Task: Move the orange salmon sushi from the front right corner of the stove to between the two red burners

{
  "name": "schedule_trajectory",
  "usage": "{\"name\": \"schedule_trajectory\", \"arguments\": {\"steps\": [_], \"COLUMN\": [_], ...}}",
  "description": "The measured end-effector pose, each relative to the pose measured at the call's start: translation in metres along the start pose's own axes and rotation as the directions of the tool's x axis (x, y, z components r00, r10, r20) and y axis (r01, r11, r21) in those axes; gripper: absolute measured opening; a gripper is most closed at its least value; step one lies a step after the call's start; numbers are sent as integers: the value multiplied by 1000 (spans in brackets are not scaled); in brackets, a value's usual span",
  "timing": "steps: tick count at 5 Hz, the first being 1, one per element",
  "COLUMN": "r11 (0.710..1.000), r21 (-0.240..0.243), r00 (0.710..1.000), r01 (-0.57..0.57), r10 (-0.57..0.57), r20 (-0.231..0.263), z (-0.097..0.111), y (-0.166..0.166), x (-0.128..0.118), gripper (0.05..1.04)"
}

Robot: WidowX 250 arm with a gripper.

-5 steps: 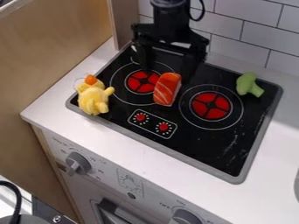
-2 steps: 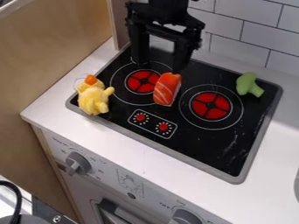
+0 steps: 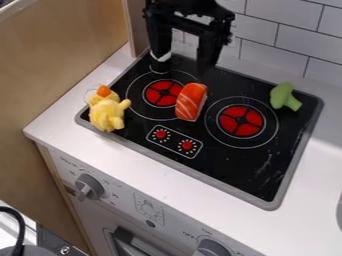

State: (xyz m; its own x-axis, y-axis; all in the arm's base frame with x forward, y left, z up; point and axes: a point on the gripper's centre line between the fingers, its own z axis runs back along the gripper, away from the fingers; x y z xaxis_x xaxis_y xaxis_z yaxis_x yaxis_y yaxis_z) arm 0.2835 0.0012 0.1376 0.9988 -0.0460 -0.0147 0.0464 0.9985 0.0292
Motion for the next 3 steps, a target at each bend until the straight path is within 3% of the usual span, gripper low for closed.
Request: {"name": "schedule_trajectory", "arguments": {"steps": [1,3], "r11": [1000,1000], "r21": [-7,-7], "r00": [1000,1000], "r01": [8,11], "r10": [-8,-11], "r20": [-17,2], "z": [1,6], "y": [0,1], "x": [-3,-3], "gripper": [999,999]}}
